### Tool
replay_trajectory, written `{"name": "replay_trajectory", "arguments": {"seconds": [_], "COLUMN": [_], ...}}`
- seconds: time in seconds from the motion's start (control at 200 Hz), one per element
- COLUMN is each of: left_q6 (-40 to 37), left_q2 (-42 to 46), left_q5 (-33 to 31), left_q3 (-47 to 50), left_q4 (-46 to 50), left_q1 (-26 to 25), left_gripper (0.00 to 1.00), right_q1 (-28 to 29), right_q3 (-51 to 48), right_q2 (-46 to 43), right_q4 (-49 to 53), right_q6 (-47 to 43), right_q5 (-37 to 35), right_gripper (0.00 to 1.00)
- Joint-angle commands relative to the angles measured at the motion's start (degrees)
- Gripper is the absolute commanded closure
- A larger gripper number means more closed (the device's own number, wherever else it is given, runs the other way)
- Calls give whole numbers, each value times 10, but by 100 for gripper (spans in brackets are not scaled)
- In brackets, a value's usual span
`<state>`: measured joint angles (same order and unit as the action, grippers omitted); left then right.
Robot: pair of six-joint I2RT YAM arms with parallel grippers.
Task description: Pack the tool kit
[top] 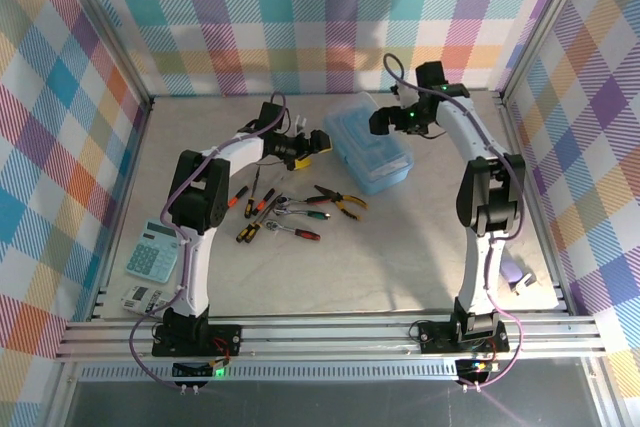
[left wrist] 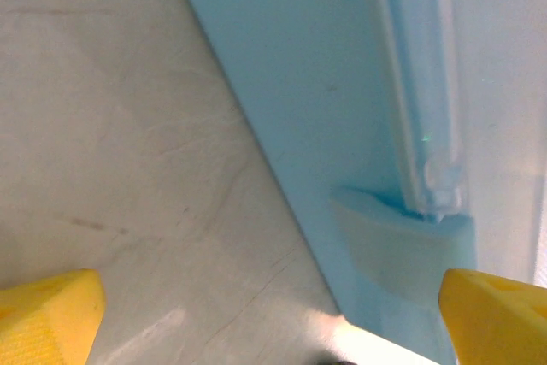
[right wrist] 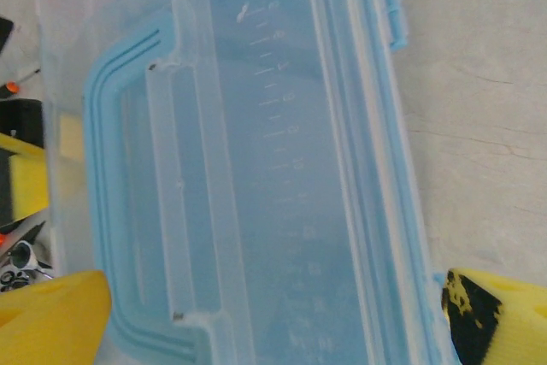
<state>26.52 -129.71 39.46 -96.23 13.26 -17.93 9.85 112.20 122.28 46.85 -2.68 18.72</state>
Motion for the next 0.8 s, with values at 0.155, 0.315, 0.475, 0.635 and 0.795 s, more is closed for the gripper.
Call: {"name": "replay_trajectory", "arguments": {"seconds": [0.155,0.315,0.475,0.635,0.795], "left_q6": [-24,-26,-41,-56,-66], "left_q2": [48,46,45,46,43], "left_q5": [-46,-49,-45,-29,-9], "left_q3": [13,-1,-29,-50,-62], "left_q4": [63,77,102,117,125], "left_q1": [-10,-11,-11,-10,-10], "left_gripper": [0,0,0,0,0], "right_q1": [17,17,17,9,-15], "right_q3": [47,28,-18,-76,-148], "right_q2": [42,42,14,-20,-57], "right_q4": [30,30,-2,-58,-138], "right_q6": [-24,-14,27,81,143], "right_q5": [-31,-59,-46,2,60], "right_gripper": [5,18,28,32,35]}}
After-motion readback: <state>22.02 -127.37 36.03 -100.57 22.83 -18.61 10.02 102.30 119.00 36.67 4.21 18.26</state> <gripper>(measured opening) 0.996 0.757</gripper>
